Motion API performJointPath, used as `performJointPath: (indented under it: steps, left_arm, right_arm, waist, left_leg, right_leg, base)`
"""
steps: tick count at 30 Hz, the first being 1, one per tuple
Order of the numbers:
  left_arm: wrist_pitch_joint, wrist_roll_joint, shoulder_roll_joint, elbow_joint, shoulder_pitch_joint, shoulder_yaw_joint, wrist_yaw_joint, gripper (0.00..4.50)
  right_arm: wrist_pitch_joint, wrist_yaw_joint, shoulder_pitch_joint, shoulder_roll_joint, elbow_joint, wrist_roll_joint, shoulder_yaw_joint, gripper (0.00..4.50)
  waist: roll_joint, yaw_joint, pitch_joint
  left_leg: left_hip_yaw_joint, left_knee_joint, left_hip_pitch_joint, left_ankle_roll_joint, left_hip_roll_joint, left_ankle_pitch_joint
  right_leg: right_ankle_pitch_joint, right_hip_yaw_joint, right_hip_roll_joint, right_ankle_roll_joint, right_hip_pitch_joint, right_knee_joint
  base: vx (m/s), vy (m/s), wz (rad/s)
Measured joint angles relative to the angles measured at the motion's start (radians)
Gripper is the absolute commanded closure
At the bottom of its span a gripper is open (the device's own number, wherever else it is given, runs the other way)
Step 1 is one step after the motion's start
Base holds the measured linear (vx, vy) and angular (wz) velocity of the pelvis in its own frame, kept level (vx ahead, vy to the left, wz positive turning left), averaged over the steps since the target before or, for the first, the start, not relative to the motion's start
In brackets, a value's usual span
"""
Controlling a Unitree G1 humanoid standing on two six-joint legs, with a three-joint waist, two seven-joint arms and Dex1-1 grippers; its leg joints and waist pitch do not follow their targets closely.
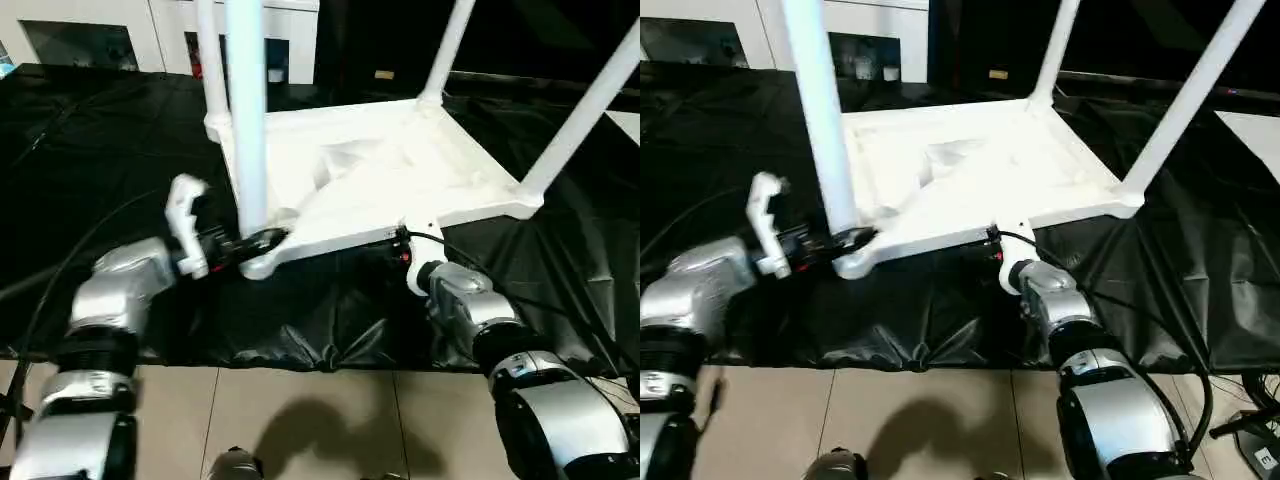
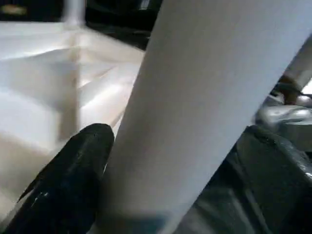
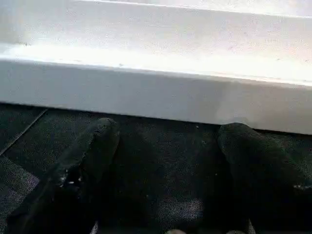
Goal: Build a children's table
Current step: Rotate table base
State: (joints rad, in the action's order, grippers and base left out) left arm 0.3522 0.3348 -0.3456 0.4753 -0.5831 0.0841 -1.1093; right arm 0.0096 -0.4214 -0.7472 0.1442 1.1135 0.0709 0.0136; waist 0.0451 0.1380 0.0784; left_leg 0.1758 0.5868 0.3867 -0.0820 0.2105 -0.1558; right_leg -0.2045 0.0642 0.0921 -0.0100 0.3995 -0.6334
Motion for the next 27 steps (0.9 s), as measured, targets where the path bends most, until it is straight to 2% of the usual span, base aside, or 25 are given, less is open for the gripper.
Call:
performJointPath:
  steps: [3, 6, 9, 12, 15, 18, 24, 27]
  left_arm:
    - [0.125, 0.067, -0.012, -0.206, 0.078, -0.052, -0.026, 0.05]
    - [0.199, 0.115, -0.013, -0.333, 0.13, -0.11, -0.056, 0.05]
    - [0.255, 0.152, 0.0, -0.465, 0.182, -0.173, -0.056, 0.05]
    - [0.26, 0.162, 0.062, -0.521, 0.197, -0.226, -0.045, 0.05]
    - [0.232, 0.143, 0.122, -0.533, 0.196, -0.264, -0.005, 0.05]
    - [0.165, 0.075, 0.14, -0.481, 0.166, -0.266, 0.088, 0.05]
    - [0.054, -0.027, 0.104, -0.365, 0.094, -0.242, 0.2, 0.05]
    - [0.033, -0.037, 0.071, -0.325, 0.086, -0.213, 0.205, 0.05]
  right_arm:
    - [-0.011, -0.01, 0.009, 0.0, 0.0, -0.002, -0.004, 0.74]
    - [-0.015, -0.007, 0.009, 0.003, 0.004, -0.003, -0.005, 0.74]
    - [-0.023, -0.005, 0.009, -0.008, 0.006, -0.005, -0.005, 0.74]
    - [-0.029, -0.003, 0.009, -0.021, 0.006, -0.01, -0.004, 0.74]
    - [-0.04, -0.002, 0.007, -0.039, 0.006, -0.025, -0.002, 0.74]
    - [-0.041, 0.005, 0.0, -0.049, 0.016, -0.027, 0.002, 0.74]
    - [-0.039, 0.043, -0.004, -0.05, 0.034, -0.028, -0.006, 0.74]
    - [-0.039, 0.048, -0.004, -0.045, 0.036, -0.029, -0.008, 0.74]
  waist:
    - [-0.001, -0.015, 0.0]
    - [-0.001, -0.032, 0.0]
    - [-0.001, -0.048, -0.001]
    - [-0.001, -0.05, -0.001]
    - [-0.001, -0.053, -0.001]
    - [-0.001, -0.051, -0.001]
    - [-0.003, -0.052, -0.002]
    - [-0.003, -0.051, -0.002]
  left_leg:
    - [0.001, 0.0, -0.001, 0.001, 0.0, -0.001]
    - [0.0, 0.0, -0.001, 0.0, 0.001, 0.0]
    - [0.0, 0.0, -0.002, 0.0, 0.002, 0.0]
    - [0.0, 0.0, -0.002, 0.0, 0.002, 0.0]
    - [0.0, 0.0, -0.003, 0.0, 0.002, 0.0]
    - [0.0, 0.0, -0.004, -0.001, 0.002, 0.0]
    - [-0.002, 0.0, -0.006, -0.001, 0.002, 0.0]
    - [-0.002, 0.0, -0.007, -0.001, 0.002, 0.0]
  right_leg:
    - [0.0, 0.0, 0.0, 0.0, 0.0, 0.0]
    - [0.0, 0.0, -0.001, 0.0, 0.0, 0.0]
    - [0.0, 0.0, -0.002, 0.0, 0.0, -0.001]
    - [0.0, 0.0, -0.002, 0.0, 0.0, -0.001]
    - [0.0, 0.0, -0.003, 0.0, 0.0, -0.002]
    - [0.0, 0.0, -0.003, 0.0, 0.0, -0.005]
    - [0.002, 0.0, -0.002, 0.002, 0.0, -0.009]
    - [0.002, 0.0, -0.002, 0.002, 0.001, -0.012]
  base:
    - [0.0, 0.0, 0.0]
    - [0.0, 0.0, 0.0]
    - [0.0, 0.0, 0.0]
    - [0.0, 0.0, 0.0]
    - [0.0, 0.0, 0.0]
    - [0.0, 0.0, 0.0]
    - [0.0, 0.0, 0.0]
    - [0.0, 0.0, 0.0]
